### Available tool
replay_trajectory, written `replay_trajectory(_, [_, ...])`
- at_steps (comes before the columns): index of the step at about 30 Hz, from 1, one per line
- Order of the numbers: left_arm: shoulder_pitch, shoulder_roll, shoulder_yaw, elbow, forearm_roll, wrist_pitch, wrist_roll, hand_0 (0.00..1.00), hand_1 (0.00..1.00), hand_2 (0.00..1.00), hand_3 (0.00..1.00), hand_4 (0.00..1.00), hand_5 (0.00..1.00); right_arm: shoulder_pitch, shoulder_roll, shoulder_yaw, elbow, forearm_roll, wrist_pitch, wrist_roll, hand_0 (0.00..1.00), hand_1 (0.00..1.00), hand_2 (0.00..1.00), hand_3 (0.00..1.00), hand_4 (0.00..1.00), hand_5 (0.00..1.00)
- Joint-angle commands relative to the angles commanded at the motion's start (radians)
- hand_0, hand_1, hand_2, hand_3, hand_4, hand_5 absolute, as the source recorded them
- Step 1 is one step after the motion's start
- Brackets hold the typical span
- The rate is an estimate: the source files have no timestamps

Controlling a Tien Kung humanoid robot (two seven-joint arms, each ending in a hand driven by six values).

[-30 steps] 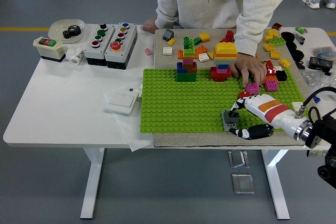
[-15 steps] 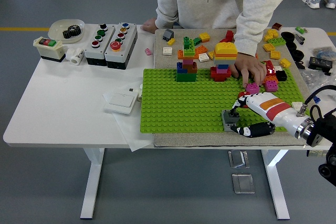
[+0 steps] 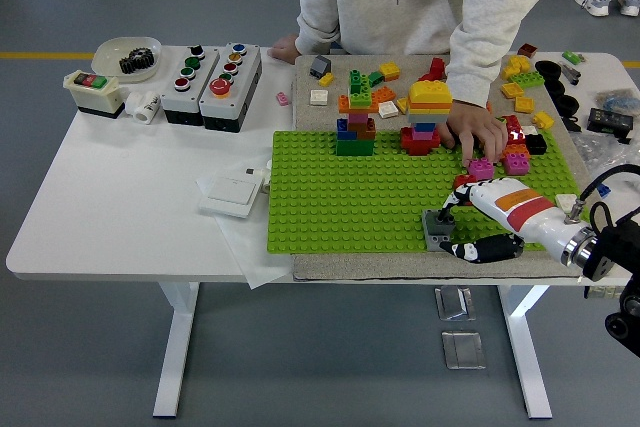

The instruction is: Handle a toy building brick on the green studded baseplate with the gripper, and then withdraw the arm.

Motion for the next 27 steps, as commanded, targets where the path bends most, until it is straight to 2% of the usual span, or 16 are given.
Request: replay_trajectory(27, [0.001,0.000,-0.004,0.000,0.006,-0.001,0.003,0.782,0.706,0.605,0.541,0.533,0.554,0.009,0.020,-0.005,-0.034,0.002,-0.003,0.000,0.668,0.673,0.726,0.611,0.784,0.448])
